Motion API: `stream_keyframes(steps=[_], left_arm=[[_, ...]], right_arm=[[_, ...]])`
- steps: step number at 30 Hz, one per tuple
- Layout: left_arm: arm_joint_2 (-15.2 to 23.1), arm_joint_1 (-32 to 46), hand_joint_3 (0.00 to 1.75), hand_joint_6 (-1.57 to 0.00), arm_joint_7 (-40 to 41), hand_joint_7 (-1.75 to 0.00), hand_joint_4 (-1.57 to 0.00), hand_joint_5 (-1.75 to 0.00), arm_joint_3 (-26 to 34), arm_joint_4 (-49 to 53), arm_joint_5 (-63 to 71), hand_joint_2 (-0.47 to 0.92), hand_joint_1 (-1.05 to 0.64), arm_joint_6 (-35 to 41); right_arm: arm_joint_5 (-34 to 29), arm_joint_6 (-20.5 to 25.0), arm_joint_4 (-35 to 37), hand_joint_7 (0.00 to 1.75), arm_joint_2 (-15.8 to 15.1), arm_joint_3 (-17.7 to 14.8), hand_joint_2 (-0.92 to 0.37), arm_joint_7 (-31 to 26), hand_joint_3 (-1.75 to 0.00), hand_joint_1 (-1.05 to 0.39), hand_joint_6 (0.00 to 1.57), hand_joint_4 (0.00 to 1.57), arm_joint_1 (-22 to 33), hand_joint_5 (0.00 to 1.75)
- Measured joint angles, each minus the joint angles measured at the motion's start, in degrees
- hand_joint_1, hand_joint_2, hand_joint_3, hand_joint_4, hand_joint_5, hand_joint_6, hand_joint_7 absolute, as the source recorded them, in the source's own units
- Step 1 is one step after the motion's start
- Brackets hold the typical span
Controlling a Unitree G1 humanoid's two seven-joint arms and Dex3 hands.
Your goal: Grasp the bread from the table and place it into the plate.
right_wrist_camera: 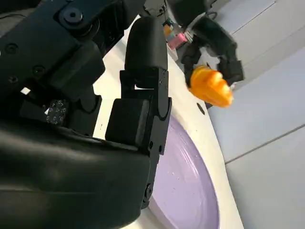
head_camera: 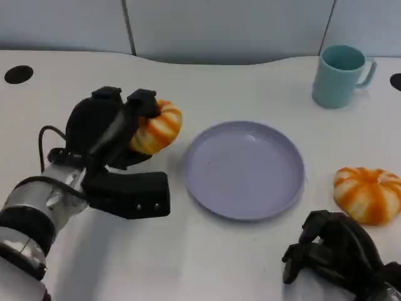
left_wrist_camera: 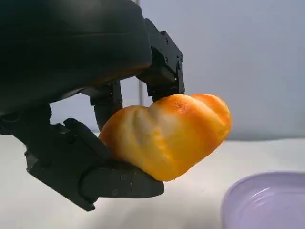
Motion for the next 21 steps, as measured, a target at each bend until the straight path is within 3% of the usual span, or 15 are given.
stream_keyframes(steps=[3,10,14,15,17,21], left_arm=[[-0.8,-1.1,0.99,-0.68,-1.9,-1.75,-0.9,-1.75,-0.2,-2.4,0.1,0.65,-0.24,-1.4],[-4.3,-3.1,1.07,-0.76,-11.0,-1.75,-0.96,-1.75,-1.5,-5.6,-0.4,0.63,-0.29,-4.7],[-6.7,-4.9,1.03,-0.76,-19.2,-1.75,-0.98,-1.75,-1.4,-5.5,-2.8,0.63,-0.36,-7.3],[-7.2,-5.3,1.06,-0.77,-20.0,-1.75,-0.99,-1.75,-1.4,-5.4,-3.2,0.6,-0.35,-7.6],[-8.2,-6.0,1.3,-0.8,-20.9,-1.75,-1.03,-1.75,-1.4,-5.0,-3.6,0.44,-0.3,-7.9],[-10.9,-6.3,1.37,-0.82,-21.2,-1.75,-1.05,-1.75,-1.8,-3.2,-3.6,0.4,-0.29,-7.2]], right_arm=[[0.0,-0.2,0.2,0.46,0.0,0.0,-0.47,0.1,-0.01,-1.05,1.57,1.57,0.0,0.67],[-0.2,-0.9,0.5,0.46,0.0,0.1,-0.47,0.2,-0.01,-1.05,1.57,1.57,-0.1,0.68],[-0.2,-1.7,1.2,0.46,0.0,0.1,-0.48,0.4,-0.01,-1.05,1.57,1.57,-0.4,0.68],[-0.2,-1.8,1.4,0.46,0.0,0.2,-0.48,0.4,-0.01,-1.05,1.57,1.57,-0.5,0.68],[-0.2,-2.0,1.5,0.45,0.0,0.2,-0.48,0.5,-0.01,-1.05,1.57,1.57,-0.5,0.67],[-0.2,-2.3,1.5,0.45,0.1,0.2,-0.48,0.5,-0.01,-1.05,1.57,1.57,-0.5,0.67]])
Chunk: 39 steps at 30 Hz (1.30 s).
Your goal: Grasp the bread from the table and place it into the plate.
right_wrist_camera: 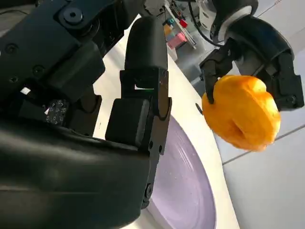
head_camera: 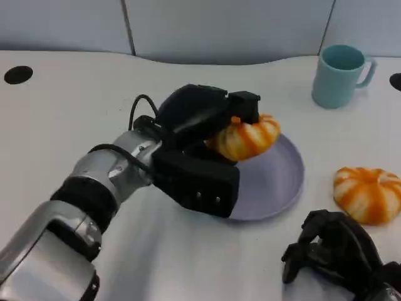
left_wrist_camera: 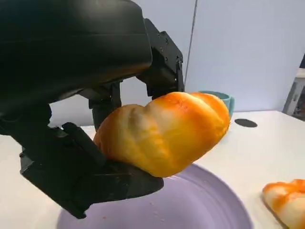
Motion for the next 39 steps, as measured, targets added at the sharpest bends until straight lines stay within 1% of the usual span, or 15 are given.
stream_keyframes(steps=[3,6,12,13,14,15,17,19,21,22,23,25,29,33,39], left_arm=[[-1.6,0.0,1.34,-0.8,0.1,-1.75,-1.03,-1.75,-0.9,1.1,1.1,0.42,-0.27,1.1],[-2.5,0.0,1.21,-0.76,0.6,-1.75,-1.0,-1.75,-1.8,2.0,2.1,0.5,-0.26,2.6],[-3.0,0.0,1.18,-0.76,1.0,-1.75,-0.99,-1.75,-2.4,3.0,2.9,0.52,-0.26,3.7],[-3.0,0.0,0.78,-0.42,1.1,-1.22,-0.57,-1.47,-2.4,3.1,2.9,0.68,-0.38,3.7],[-3.0,-0.1,0.53,-0.3,0.1,-1.0,-0.4,-1.31,-2.4,3.1,2.6,0.8,-0.43,4.1],[-3.1,-0.4,0.37,-0.17,-2.5,-0.84,-0.21,-1.13,-2.4,3.2,2.3,0.87,-0.5,5.1],[-3.1,-0.9,0.29,-0.1,-8.8,-0.76,-0.11,-1.04,-2.3,3.4,1.8,0.91,-0.53,7.7],[-3.1,-1.0,0.28,-0.02,-12.1,-0.4,-0.02,-0.5,-2.4,3.2,1.7,0.92,-0.73,9.6],[-3.1,-1.0,0.27,0.0,-14.6,-0.28,-0.01,-0.3,-2.8,2.8,2.1,0.92,-0.8,11.6],[-3.0,-1.1,0.34,0.0,-15.7,-0.17,0.0,-0.15,-3.1,2.6,2.2,0.92,-0.89,12.4],[-3.0,-1.1,0.37,0.0,-16.5,-0.12,0.0,-0.08,-3.4,2.4,2.4,0.92,-0.93,13.0],[-3.0,-1.2,0.44,0.0,-17.9,-0.03,0.0,-0.02,-3.8,2.0,2.5,0.92,-0.99,13.7],[-2.8,-1.2,0.49,0.0,-19.4,0.0,0.0,0.0,-3.9,0.7,2.5,0.92,-1.03,14.1],[-2.3,-1.2,0.49,-0.03,-19.6,-0.02,0.0,0.0,-3.7,-0.1,2.2,0.92,-1.04,14.1],[-0.3,-0.4,0.45,-0.17,-17.9,-0.12,-0.16,-0.12,-1.0,-3.7,-0.3,0.92,-0.94,11.4]], right_arm=[[0.0,0.0,0.0,0.46,0.0,0.1,-0.48,0.0,-0.01,-1.05,1.57,1.57,0.0,0.67],[0.0,0.1,-0.3,0.48,0.1,0.3,-0.48,-0.1,0.0,-1.05,1.57,1.57,0.1,0.67],[-0.1,0.3,-0.8,0.49,0.1,0.6,-0.48,-0.2,0.0,-1.05,1.57,1.57,0.5,0.67],[-0.1,0.3,-0.9,0.49,0.1,0.7,-0.47,-0.2,0.0,-1.05,1.57,1.57,0.5,0.68],[-0.1,0.5,-1.1,0.48,0.1,0.7,-0.47,-0.3,0.0,-1.05,1.57,1.57,0.6,0.68],[-0.1,0.6,-1.4,0.48,0.1,0.8,-0.47,-0.5,0.0,-1.05,1.57,1.57,0.7,0.68],[-0.1,0.7,-1.8,0.48,0.3,1.0,-0.47,-0.5,0.0,-1.05,1.57,1.57,1.1,0.68],[0.0,0.7,-1.9,0.47,0.3,1.1,-0.47,-0.5,0.0,-1.05,1.57,1.57,1.1,0.67],[0.1,1.0,-2.0,0.47,0.3,1.1,-0.47,-0.4,0.0,-1.05,1.57,1.57,1.1,0.66],[0.1,1.2,-2.0,0.46,0.3,1.1,-0.48,-0.3,-0.01,-1.05,1.57,1.57,1.1,0.66],[0.1,1.3,-2.1,0.46,0.3,1.1,-0.48,-0.2,-0.01,-1.05,1.57,1.57,1.1,0.66],[0.1,1.2,-2.0,0.45,0.3,1.2,-0.48,0.0,-0.01,-1.05,1.57,1.57,1.1,0.65],[0.0,0.4,-1.5,0.45,0.3,1.1,-0.49,0.5,-0.01,-1.05,1.57,1.57,1.1,0.65],[0.0,0.3,-1.4,0.44,0.3,1.1,-0.48,0.5,0.0,-1.05,1.57,1.57,1.0,0.67],[-0.1,-0.3,-1.0,0.45,0.3,1.1,-0.49,0.3,-0.01,-1.05,1.57,1.57,0.9,0.68]])
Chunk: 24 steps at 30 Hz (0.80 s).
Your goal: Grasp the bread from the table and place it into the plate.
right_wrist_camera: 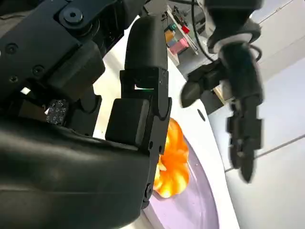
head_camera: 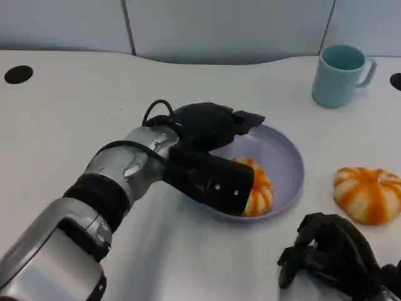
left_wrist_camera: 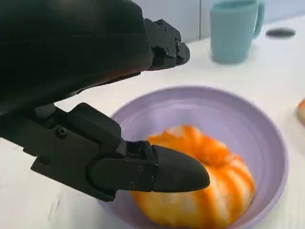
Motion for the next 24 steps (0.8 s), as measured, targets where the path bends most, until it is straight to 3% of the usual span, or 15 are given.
stream_keyframes(steps=[6,12,19,24], left_arm=[[3.6,8.8,0.39,-0.25,2.1,-0.17,-0.2,-0.23,8.2,-6.3,-9.6,0.92,-0.83,-6.9],[7.2,18.1,0.33,-0.26,-2.1,-0.15,-0.24,-0.3,14.0,-12.0,-18.3,0.92,-0.74,-9.2],[4.3,34.9,0.31,-0.44,-17.9,-0.15,-0.45,-0.5,26.4,-25.2,-49.8,0.92,-0.72,-12.1],[2.8,46.2,0.27,-0.56,-25.4,-0.17,-0.6,-0.6,31.1,-34.8,-63.1,0.92,-0.67,-6.8]], right_arm=[[0.0,-0.1,0.6,0.46,0.0,-0.1,-0.48,-0.4,0.0,-1.05,1.57,1.57,-0.5,0.68],[-0.1,-0.5,1.5,0.46,0.0,-0.5,-0.48,-0.5,0.0,-1.05,1.57,1.57,-1.1,0.68],[-0.1,-1.1,3.4,0.44,0.0,-0.9,-0.49,-0.2,0.0,-1.05,1.57,1.57,-2.5,0.67],[-0.2,-1.6,4.2,0.45,-0.5,-1.2,-0.49,0.0,0.0,-1.05,1.57,1.57,-2.7,0.67]])
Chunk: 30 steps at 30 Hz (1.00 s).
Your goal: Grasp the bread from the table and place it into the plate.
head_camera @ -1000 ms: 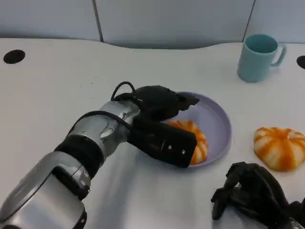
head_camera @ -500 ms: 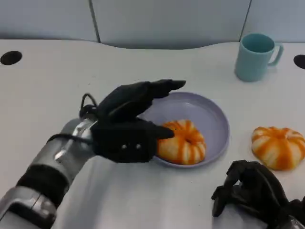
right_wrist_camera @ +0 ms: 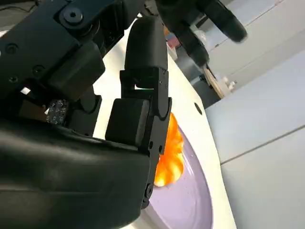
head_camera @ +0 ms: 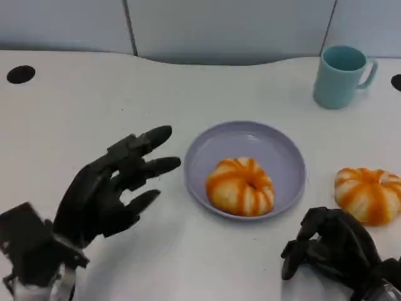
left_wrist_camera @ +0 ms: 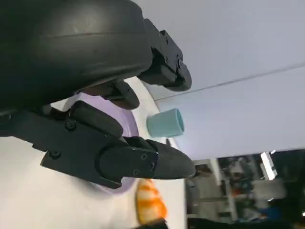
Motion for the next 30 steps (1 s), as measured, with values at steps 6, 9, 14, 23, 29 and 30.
stream_keyframes(steps=[6,9,14,23,29,30], left_arm=[[-3.7,11.0,0.25,-0.64,-1.4,-0.16,-0.62,-0.72,3.0,-12.7,-10.9,0.92,-0.64,12.3],[-4.0,12.3,0.38,-0.61,-1.3,-0.53,-0.48,-1.24,4.4,-15.5,-11.8,0.92,-0.59,15.6],[-4.8,18.3,0.46,-0.47,-1.3,-1.22,-0.54,-1.62,6.7,-19.0,-13.9,0.92,-0.55,21.0],[-8.9,21.0,0.4,-0.36,0.1,-1.63,-0.6,-1.75,7.8,-17.5,-10.3,0.92,-0.51,21.5],[-10.2,21.0,0.32,-0.42,0.3,-1.68,-0.65,-1.75,8.4,-17.1,-9.8,0.92,-0.52,22.3],[-10.2,21.0,0.31,-0.43,0.4,-1.67,-0.66,-1.75,8.5,-17.0,-9.4,0.92,-0.52,22.4]], right_arm=[[0.1,0.2,0.0,0.44,-0.1,0.0,-0.48,0.3,0.0,-1.05,1.57,1.57,0.1,0.67],[0.0,0.3,-0.1,0.45,-0.2,0.1,-0.49,0.2,0.0,-1.05,1.57,1.57,0.1,0.67],[-0.1,0.4,-0.5,0.46,-0.4,0.1,-0.5,0.1,-0.01,-1.05,1.57,1.57,0.4,0.68],[-0.1,1.6,-1.0,0.46,-1.1,0.1,-0.49,-0.2,0.0,-1.05,1.57,1.57,0.5,0.67],[0.0,1.6,-1.0,0.47,-1.7,0.1,-0.49,0.0,0.0,-1.05,1.57,1.57,0.5,0.68],[0.0,1.6,-1.0,0.47,-1.7,0.1,-0.49,0.2,0.0,-1.05,1.57,1.57,0.5,0.68]])
